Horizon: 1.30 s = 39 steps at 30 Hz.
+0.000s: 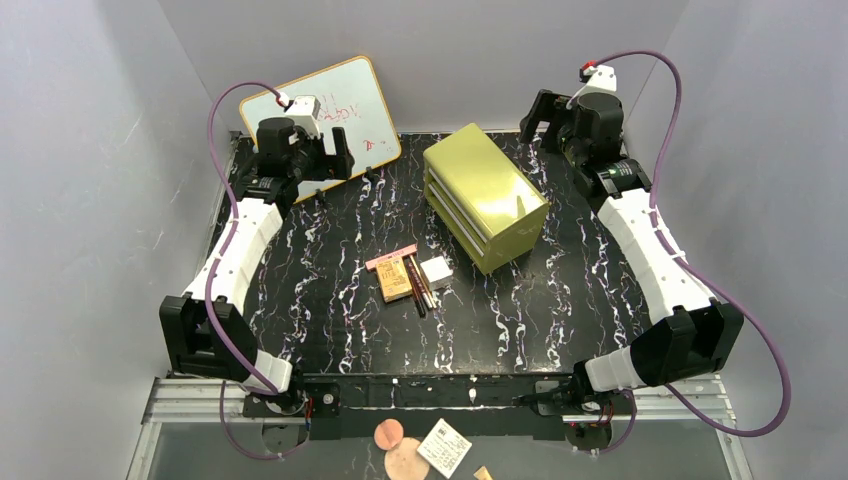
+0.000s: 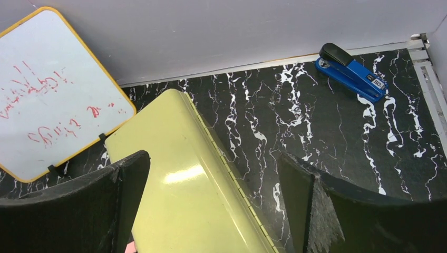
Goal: Organize the makeup
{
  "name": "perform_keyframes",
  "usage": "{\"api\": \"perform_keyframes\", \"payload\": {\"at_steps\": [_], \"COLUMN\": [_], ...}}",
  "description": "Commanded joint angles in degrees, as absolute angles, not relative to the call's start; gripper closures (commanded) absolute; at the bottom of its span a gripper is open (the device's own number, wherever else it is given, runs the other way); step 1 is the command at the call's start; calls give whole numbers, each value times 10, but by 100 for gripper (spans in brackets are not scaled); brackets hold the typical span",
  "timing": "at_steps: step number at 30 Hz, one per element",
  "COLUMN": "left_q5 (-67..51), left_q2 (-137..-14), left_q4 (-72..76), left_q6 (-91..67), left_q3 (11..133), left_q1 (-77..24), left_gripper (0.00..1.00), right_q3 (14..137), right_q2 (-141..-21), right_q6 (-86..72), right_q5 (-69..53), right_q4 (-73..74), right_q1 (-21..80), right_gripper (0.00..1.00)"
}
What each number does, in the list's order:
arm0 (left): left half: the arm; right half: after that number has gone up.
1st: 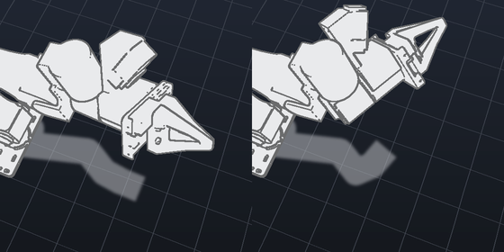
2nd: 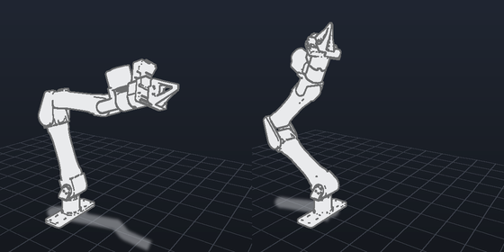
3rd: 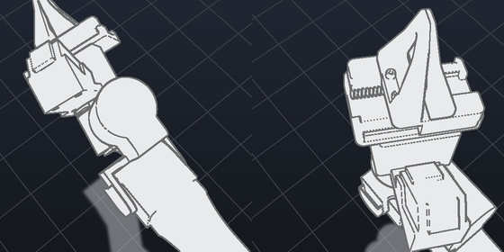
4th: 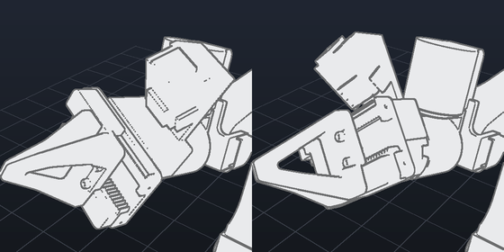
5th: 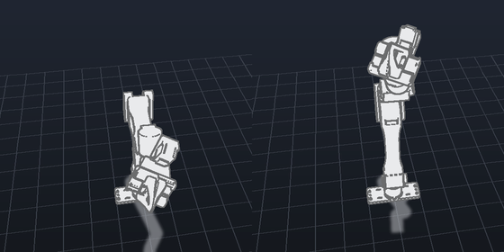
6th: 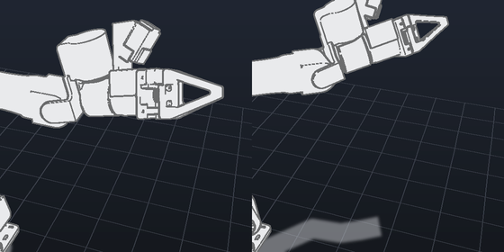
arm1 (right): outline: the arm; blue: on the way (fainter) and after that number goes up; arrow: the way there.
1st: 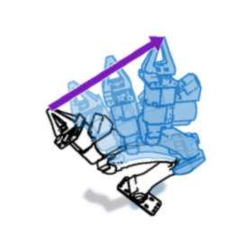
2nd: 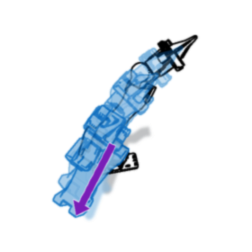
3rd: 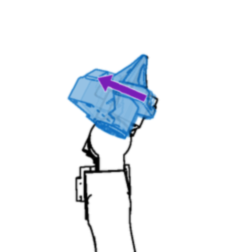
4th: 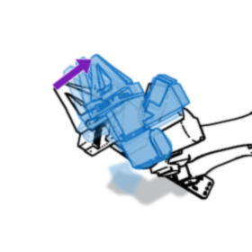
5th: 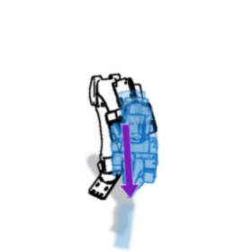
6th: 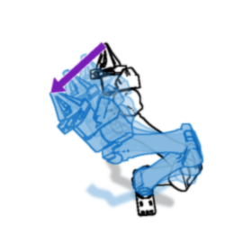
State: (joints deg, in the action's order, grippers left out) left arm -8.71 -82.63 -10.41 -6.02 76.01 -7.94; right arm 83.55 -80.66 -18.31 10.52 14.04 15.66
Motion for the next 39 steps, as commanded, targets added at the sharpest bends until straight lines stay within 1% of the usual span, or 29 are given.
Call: {"api": "perform_keyframes", "payload": {"at_steps": [1,6,11,13,17,21,25,27,32,34,39], "left_q5": [-81,-79,-75,-77,-99,-141,-229,-252,-280,-284,-230], "left_q2": [-792,-789,-788,-787,-792,-796,-812,-820,-822,-825,-849], "left_q4": [-104,-106,-111,-111,-112,-118,-86,-76,-6,57,198], "left_q6": [-56,-58,-59,-66,-93,-126,-178,-198,-262,-305,-376], "left_q3": [755,752,749,748,749,742,715,707,670,640,567], "left_q1": [-77,-77,-77,-77,-77,-76,-76,-76,-79,-89,-154], "left_gripper": [2,2,2,2,1,2,2,2,2,2,7], "right_q3": [849,824,817,825,909,958,1001,1008,1008,1005,979], "right_q2": [-794,-778,-797,-823,-922,-987,-1045,-1061,-1092,-1101,-1106], "right_q6": [-177,-164,-104,-108,-112,-99,-86,-88,-97,-100,-110], "right_q5": [124,98,14,-29,-90,-94,-85,-85,-100,-105,-115], "right_q4": [144,117,107,96,127,117,118,109,90,86,68], "right_q1": [156,156,156,156,157,162,166,166,167,167,168], "right_gripper": [1,1,1,1,1,1,1,1,1,1,1]}}
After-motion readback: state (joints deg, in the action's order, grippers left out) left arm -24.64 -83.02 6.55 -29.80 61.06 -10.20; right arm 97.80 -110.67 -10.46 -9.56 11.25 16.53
